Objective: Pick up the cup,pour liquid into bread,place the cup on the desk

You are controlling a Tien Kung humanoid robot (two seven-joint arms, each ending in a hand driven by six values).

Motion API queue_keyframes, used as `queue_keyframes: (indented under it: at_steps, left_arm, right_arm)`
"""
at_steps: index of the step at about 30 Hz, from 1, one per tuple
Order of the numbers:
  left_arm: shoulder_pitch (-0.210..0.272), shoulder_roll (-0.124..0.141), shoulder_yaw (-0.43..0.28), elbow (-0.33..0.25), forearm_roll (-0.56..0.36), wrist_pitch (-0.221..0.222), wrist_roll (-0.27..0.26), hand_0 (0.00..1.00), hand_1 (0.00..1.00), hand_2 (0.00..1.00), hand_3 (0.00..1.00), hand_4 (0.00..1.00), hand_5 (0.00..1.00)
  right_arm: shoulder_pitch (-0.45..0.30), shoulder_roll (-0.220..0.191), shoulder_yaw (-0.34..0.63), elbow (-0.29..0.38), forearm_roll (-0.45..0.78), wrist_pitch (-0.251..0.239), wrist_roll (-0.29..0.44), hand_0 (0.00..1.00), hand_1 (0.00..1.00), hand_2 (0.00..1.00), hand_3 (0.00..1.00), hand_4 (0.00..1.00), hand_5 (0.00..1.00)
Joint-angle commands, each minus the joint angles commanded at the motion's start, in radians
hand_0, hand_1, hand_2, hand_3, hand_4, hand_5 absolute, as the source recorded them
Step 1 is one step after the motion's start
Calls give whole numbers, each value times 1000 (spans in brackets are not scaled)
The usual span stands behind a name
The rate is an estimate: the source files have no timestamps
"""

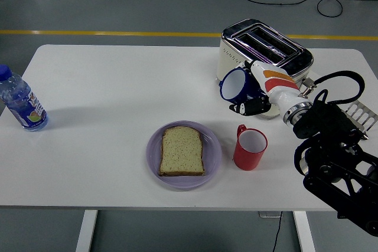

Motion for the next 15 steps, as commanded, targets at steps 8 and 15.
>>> queue_keyframes:
  at_steps: [8, 15]
  left_arm:
    - [-1, 1, 0, 0, -1, 1, 0, 645, 603, 589, 527, 296, 760]
    - [1, 1, -2, 0, -3, 1, -1, 645, 602, 589, 527, 297, 759]
  right_arm:
    - [81, 38, -139, -42, -94, 41, 0, 421, 398, 568, 549, 641, 2]
    - [150, 59, -241, -73, -241, 93, 0, 420, 396, 568, 550, 639, 2]
